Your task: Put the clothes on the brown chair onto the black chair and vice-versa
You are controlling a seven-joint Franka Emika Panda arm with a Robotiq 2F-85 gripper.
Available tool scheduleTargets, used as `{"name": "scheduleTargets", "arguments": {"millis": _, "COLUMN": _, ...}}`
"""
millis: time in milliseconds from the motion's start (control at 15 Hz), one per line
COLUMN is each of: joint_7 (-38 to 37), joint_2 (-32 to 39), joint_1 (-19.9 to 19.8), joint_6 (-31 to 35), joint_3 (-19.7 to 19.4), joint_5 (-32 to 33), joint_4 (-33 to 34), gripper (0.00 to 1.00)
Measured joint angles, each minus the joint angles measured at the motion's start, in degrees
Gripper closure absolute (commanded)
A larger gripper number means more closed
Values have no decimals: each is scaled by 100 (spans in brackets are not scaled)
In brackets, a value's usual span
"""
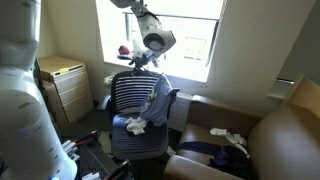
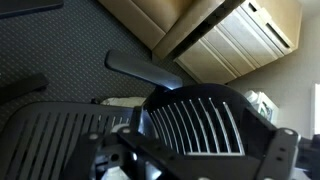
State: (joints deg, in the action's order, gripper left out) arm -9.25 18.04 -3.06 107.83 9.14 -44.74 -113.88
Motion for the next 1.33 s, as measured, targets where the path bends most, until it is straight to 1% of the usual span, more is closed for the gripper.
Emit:
{"name": "scheduleTargets", "arguments": {"millis": 200, "joint_7": 0, "joint_2": 9, "joint_1": 104, "joint_6": 4, "joint_3": -106, "joint_5": -15, "joint_4": 1, "gripper": 0}}
{"name": "scheduleTargets", "arguments": {"millis": 267, "joint_7": -32, "joint_2": 22, "joint_1": 177, "joint_6": 12, "joint_3": -154, "joint_5": 98, "joint_4": -6, "gripper": 0}}
{"name": "scheduleTargets", "arguments": {"millis": 333, "joint_7": -54, "joint_2": 55, "joint_1": 298, "joint_6": 113, "joint_3": -193, "joint_5": 360, "joint_4": -53, "gripper": 0}}
{"name": "scheduleTargets", "arguments": {"millis": 467, "joint_7": -28, "joint_2": 165, "joint_1": 654, "joint_6": 592, "joint_3": -193, "joint_5": 783, "joint_4": -329, "gripper": 0}}
{"name": "scheduleTargets", "arguments": {"millis": 667, "joint_7": -42, "joint_2": 456, "joint_1": 1299, "joint_6": 1590, "joint_3": -108, "joint_5": 1355, "joint_4": -737, "gripper": 0}}
{"name": "scheduleTargets", "arguments": {"millis": 867, "joint_7": -233, "joint_2": 816, "joint_1": 1771, "joint_6": 2461, "joint_3": -83, "joint_5": 2196, "joint_4": -913, "gripper": 0}}
{"name": "scheduleTargets", "arguments": {"millis": 1000, "joint_7": -316, "joint_2": 959, "joint_1": 1881, "joint_6": 2700, "joint_3": -89, "joint_5": 2475, "joint_4": -963, "gripper": 0}}
{"name": "scheduleTargets", "arguments": {"millis": 1200, "joint_7": -360, "joint_2": 972, "joint_1": 1880, "joint_6": 2755, "joint_3": -102, "joint_5": 2604, "joint_4": -967, "gripper": 0}}
{"name": "scheduleTargets", "arguments": {"millis": 1333, "joint_7": -559, "joint_2": 1052, "joint_1": 1921, "joint_6": 3130, "joint_3": -136, "joint_5": 2966, "joint_4": -1014, "gripper": 0}}
